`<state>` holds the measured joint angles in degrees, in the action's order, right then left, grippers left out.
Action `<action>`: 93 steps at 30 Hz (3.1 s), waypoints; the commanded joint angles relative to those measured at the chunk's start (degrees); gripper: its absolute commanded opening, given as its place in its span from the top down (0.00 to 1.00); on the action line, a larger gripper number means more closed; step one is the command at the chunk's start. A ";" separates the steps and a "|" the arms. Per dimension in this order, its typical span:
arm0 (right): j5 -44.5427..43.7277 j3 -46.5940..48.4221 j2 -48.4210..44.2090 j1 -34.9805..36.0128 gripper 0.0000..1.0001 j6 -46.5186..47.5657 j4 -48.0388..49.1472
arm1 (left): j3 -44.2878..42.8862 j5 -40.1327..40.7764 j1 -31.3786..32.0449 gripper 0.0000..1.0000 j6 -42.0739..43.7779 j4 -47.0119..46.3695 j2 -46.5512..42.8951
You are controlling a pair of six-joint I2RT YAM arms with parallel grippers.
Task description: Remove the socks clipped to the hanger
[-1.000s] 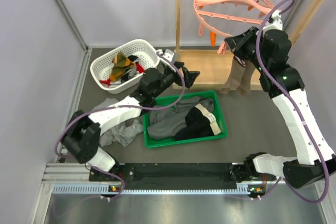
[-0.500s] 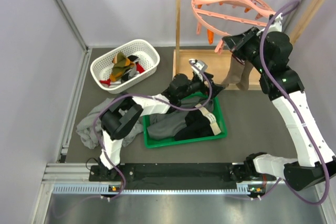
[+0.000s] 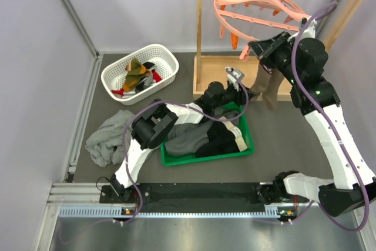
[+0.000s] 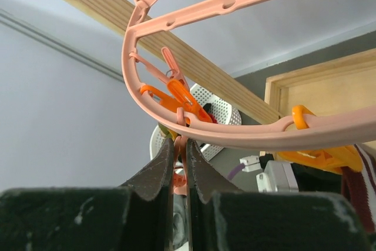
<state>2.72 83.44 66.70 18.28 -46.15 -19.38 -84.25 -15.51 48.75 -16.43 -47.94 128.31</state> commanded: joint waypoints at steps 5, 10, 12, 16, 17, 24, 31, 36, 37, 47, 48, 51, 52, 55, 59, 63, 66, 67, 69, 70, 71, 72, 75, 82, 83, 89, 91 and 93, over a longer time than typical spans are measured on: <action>-0.25 -0.30 -2.45 1.14 0.82 1.49 1.89 | 5.05 -0.49 0.38 1.00 2.36 0.65 -10.61; -2.54 0.49 -3.85 1.14 0.53 5.01 -1.36 | 11.37 -2.95 0.38 1.00 1.75 4.26 -20.18; -3.76 1.72 -4.20 1.14 0.48 8.35 -4.16 | 14.18 -3.91 0.38 1.00 1.49 4.44 -22.65; -6.14 4.53 -4.73 1.14 0.39 13.27 -10.05 | 17.79 -5.15 0.38 1.00 -0.62 4.44 -27.57; -7.19 5.50 -4.99 1.05 0.38 14.93 -11.20 | 18.67 -5.32 0.38 1.00 -0.97 4.00 -28.37; -11.68 8.14 -6.58 1.14 0.29 22.06 -17.62 | 25.35 -5.06 0.38 1.00 -1.86 4.34 -36.71; -12.92 8.14 -6.14 1.05 0.29 24.09 -19.74 | 28.43 -5.77 0.38 1.00 -2.21 7.33 -42.96; -9.85 6.57 -4.56 1.14 0.33 26.11 -15.62 | 30.46 -5.23 0.38 1.00 -1.68 8.74 -46.48; -9.32 6.04 -4.38 1.14 0.33 26.55 -14.82 | 30.46 -5.32 0.29 1.00 -1.77 8.83 -46.66; -9.49 3.31 -2.71 1.05 0.34 27.87 -9.90 | 29.84 -8.04 -1.38 1.00 -4.49 10.24 -47.80; -9.23 2.96 -2.89 1.05 0.34 28.04 -9.37 | 29.76 -8.40 -1.81 1.00 -5.19 10.24 -47.63; -6.34 0.68 -3.59 0.27 0.33 28.22 -6.29 | 29.76 -9.63 -2.95 1.00 -7.47 8.84 -47.36; -3.37 -0.11 -3.85 -0.96 0.33 27.53 -5.59 | 29.76 -10.59 -3.31 1.00 -8.09 8.31 -47.36; 2.18 -1.08 -3.42 -2.63 0.34 26.21 -3.74 | 29.67 -11.47 -4.28 1.00 -9.33 7.87 -47.10; 3.26 -1.52 -2.63 -3.08 0.34 26.20 -1.98 | 30.02 -12.26 -5.16 1.00 -10.55 7.25 -47.10; 3.08 -2.93 -1.92 -3.25 0.34 27.52 1.09 | 29.93 -12.71 -5.51 1.00 -11.00 6.99 -47.01; 2.64 -3.11 -1.57 -3.34 0.35 28.13 1.10 | 29.67 -12.79 -5.60 1.00 -10.91 7.34 -47.01; 2.38 -3.11 -1.40 -3.25 0.35 28.31 1.01 | 29.41 -12.79 -5.68 1.00 -10.91 7.51 -47.10; 1.59 -3.11 -1.48 -3.52 0.35 28.57 0.83 | 29.14 -13.06 -5.86 1.00 -10.73 8.04 -46.92; 1.32 -3.19 -1.57 -3.69 0.35 28.83 0.66 | 28.88 -13.14 -5.86 1.00 -10.65 8.21 -46.84; 1.23 -3.19 -1.66 -3.78 0.34 28.92 0.66 | 28.79 -13.23 -6.04 1.00 -10.73 8.30 -46.75; 0.97 -3.28 -1.66 -4.04 0.34 29.10 0.57 | 28.79 -13.41 -6.12 1.00 -10.82 8.30 -46.66; 1.32 -3.55 -1.92 -4.92 0.32 29.28 0.30 | 28.96 -13.67 -6.48 1.00 -11.35 7.78 -46.75; 2.64 -4.77 -1.31 -5.45 0.32 29.45 1.71 | 29.14 -13.76 -6.74 1.00 -11.52 7.60 -47.01; 3.08 -4.95 -1.13 -5.45 0.34 29.45 2.23 | 29.14 -13.85 -6.74 1.00 -11.70 7.60 -47.01; 3.17 -5.30 -0.25 -5.54 0.44 29.45 4.87 | 29.32 -14.11 -6.74 1.00 -11.88 7.78 -47.28; 3.08 -5.13 0.18 -5.63 0.46 29.36 4.96 | 29.49 -14.20 -6.74 1.00 -11.96 7.60 -47.45; 2.55 -4.87 0.45 -5.71 0.48 29.36 5.14 | 29.75 -14.20 -6.74 1.00 -12.05 7.43 -47.54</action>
<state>5.21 77.97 66.74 13.21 -17.54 -18.22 -54.19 -28.73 42.24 -27.88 -36.82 82.76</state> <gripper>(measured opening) 0.536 0.029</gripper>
